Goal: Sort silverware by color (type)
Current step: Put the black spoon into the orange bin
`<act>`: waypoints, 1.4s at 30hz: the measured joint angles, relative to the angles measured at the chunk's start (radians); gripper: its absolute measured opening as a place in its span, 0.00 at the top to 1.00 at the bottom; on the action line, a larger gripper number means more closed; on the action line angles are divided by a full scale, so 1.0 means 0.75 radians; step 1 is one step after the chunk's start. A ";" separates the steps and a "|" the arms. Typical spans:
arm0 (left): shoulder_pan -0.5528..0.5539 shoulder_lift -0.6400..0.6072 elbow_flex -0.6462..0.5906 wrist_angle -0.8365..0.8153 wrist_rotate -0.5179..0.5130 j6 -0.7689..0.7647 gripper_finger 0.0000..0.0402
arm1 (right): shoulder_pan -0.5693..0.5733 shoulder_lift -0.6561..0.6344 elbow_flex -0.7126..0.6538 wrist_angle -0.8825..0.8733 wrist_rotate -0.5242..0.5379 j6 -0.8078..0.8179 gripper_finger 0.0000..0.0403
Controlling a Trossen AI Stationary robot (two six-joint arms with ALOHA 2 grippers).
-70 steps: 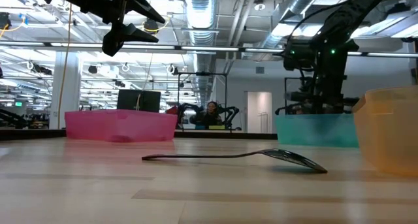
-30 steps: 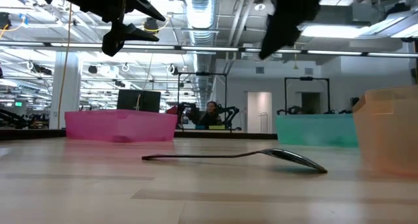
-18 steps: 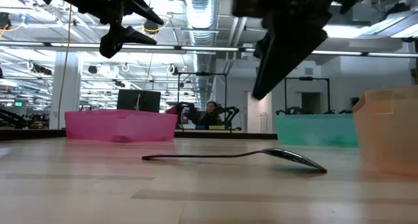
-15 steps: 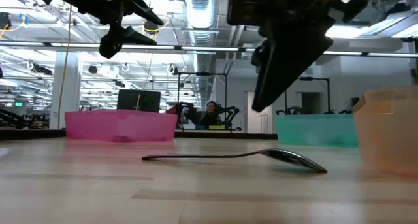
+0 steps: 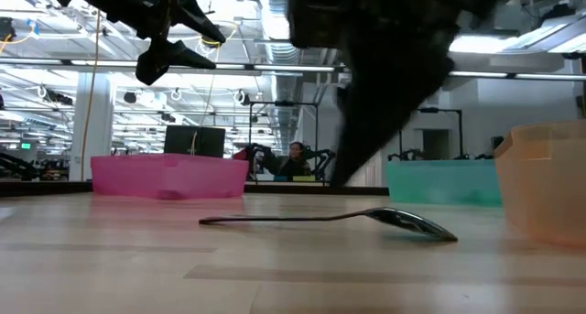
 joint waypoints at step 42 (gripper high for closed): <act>0.000 0.000 0.000 -0.002 0.001 0.046 0.51 | 0.037 0.018 -0.060 0.084 0.181 0.145 0.52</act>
